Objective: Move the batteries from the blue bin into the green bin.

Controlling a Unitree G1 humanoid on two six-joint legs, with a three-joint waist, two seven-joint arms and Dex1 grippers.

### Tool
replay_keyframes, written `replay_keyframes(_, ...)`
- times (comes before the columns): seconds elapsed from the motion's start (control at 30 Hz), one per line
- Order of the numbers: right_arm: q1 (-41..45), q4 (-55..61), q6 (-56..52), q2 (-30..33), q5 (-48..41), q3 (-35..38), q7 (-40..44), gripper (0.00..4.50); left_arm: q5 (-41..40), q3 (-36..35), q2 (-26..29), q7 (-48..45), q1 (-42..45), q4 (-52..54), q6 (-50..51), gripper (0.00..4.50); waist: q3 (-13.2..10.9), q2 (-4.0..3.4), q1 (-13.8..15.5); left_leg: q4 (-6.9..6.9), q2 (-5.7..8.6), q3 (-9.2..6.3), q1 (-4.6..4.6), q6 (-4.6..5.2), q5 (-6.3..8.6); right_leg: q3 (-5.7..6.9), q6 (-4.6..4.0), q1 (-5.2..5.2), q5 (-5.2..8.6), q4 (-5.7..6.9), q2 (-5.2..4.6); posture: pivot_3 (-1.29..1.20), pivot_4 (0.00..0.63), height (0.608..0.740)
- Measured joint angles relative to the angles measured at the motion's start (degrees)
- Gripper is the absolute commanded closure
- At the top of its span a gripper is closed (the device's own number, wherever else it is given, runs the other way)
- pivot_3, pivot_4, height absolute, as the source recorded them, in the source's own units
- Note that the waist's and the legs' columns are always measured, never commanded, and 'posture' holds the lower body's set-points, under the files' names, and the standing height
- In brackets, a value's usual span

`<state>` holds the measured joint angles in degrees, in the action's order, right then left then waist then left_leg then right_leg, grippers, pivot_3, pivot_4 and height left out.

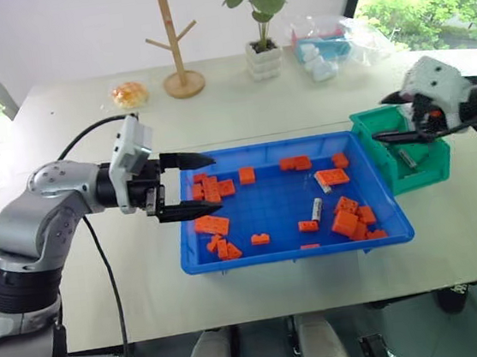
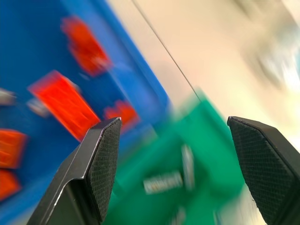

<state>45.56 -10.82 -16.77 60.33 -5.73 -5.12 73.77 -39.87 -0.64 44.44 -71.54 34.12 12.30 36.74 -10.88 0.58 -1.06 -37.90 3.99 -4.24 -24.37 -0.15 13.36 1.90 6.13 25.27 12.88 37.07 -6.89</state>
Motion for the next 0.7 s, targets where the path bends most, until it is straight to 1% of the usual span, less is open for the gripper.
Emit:
replay_keyframes(0.1,1.7,1.1,4.7,-2.2,0.4,-4.9,5.0,0.82,0.0,0.0,-0.1,0.3,0.1,0.0,0.0,0.0,0.0,0.01,0.2,-0.03,0.03,-0.04,-0.02,0.0,0.0,0.0,0.02,-0.01,0.01,0.0,-0.01,0.0,0.15,0.693)
replay_keyframes(0.13,2.3,0.6,7.1,-3.0,1.5,-7.3,7.5,0.82,0.0,-0.2,-0.1,0.6,0.0,0.1,0.0,0.0,0.0,0.03,0.6,-0.07,0.08,-0.07,-0.05,0.0,0.0,0.0,0.03,-0.02,0.01,0.0,-0.04,0.0,0.15,0.693)
replay_keyframes(0.17,3.5,0.9,11.1,-4.6,2.7,-10.4,10.9,0.82,0.0,-0.2,-0.1,1.0,-0.1,0.3,0.1,0.0,0.0,0.05,0.4,-0.08,0.08,-0.06,-0.05,-0.01,0.0,0.0,0.04,-0.03,0.01,-0.02,-0.04,0.0,0.15,0.693)
replay_keyframes(0.3,4.4,-0.7,21.4,-8.2,5.7,-16.8,16.6,0.82,-0.6,-0.7,0.0,2.7,-1.6,2.8,0.5,0.0,-0.1,0.04,0.2,-0.07,0.06,-0.07,-0.03,-0.01,0.0,0.0,0.04,-0.01,0.01,0.03,-0.03,0.0,0.15,0.693)
replay_keyframes(0.43,5.4,-5.1,28.7,-10.3,8.1,-19.3,18.3,0.82,-1.3,-1.7,0.6,4.2,-3.6,4.4,1.4,0.0,-0.1,0.05,0.2,-0.08,0.06,-0.07,-0.03,-0.02,0.0,-0.01,0.04,-0.01,0.01,0.03,-0.03,0.0,0.15,0.693)
replay_keyframes(0.7,5.6,-12.5,38.8,-13.2,12.3,-21.5,18.0,0.82,-3.0,-3.6,1.6,6.0,-5.4,6.7,2.0,0.0,-0.1,0.05,0.3,-0.08,0.08,-0.08,-0.02,-0.02,0.0,-0.01,0.03,-0.02,0.01,0.03,-0.03,0.0,0.15,0.693)
